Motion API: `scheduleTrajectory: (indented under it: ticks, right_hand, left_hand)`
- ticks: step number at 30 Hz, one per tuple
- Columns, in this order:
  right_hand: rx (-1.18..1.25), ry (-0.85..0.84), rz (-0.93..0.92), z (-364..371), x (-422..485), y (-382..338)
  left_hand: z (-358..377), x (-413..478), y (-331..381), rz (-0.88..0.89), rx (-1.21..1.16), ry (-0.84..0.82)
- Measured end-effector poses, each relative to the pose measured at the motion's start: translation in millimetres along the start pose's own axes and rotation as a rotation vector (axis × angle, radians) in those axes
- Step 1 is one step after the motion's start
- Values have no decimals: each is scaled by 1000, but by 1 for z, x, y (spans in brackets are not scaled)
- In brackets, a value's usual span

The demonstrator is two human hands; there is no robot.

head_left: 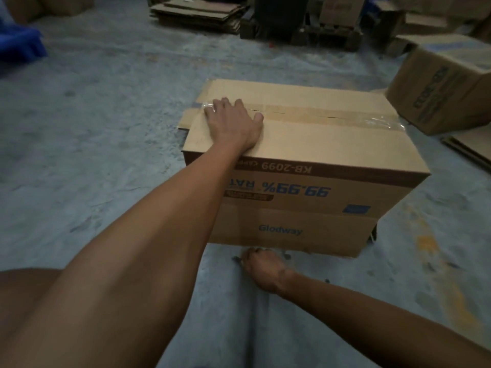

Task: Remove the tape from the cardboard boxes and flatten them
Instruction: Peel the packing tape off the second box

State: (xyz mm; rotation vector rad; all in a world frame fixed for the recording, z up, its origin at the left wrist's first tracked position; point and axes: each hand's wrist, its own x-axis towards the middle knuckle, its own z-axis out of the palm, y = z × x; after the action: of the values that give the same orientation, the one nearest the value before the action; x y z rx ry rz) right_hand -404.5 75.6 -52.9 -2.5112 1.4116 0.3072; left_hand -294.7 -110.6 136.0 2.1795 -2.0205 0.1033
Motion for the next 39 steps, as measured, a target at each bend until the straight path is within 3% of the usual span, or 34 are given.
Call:
scheduleTrajectory:
  ticks: [6,10,16,23,27,33,39]
  right_hand:
    - [-20,191,-117,-75,-32,6]
    - [-96,531,-205,-147,-62,27]
    - [-146,837,-101,-245,-46,75]
    - [-105,748,63,-300,44,92]
    - [-46,746,94,-325,86,82]
    - [110,800,113,-341,127,58]
    - [137,676,119,-385,135,29]
  left_hand:
    - [-5,-5,-24,-33,-41,16]
    - [-8,-15,-39,-35,-127,36]
    - [-13,-45,-32,-292,-165,59]
    - [-22,-58,-25,-541,-235,124]
    - [-24,-60,-18,-535,-265,224]
    - [-28,-58,-15,-663,-424,211]
    - [-25,-61,-25,-663,-455,197]
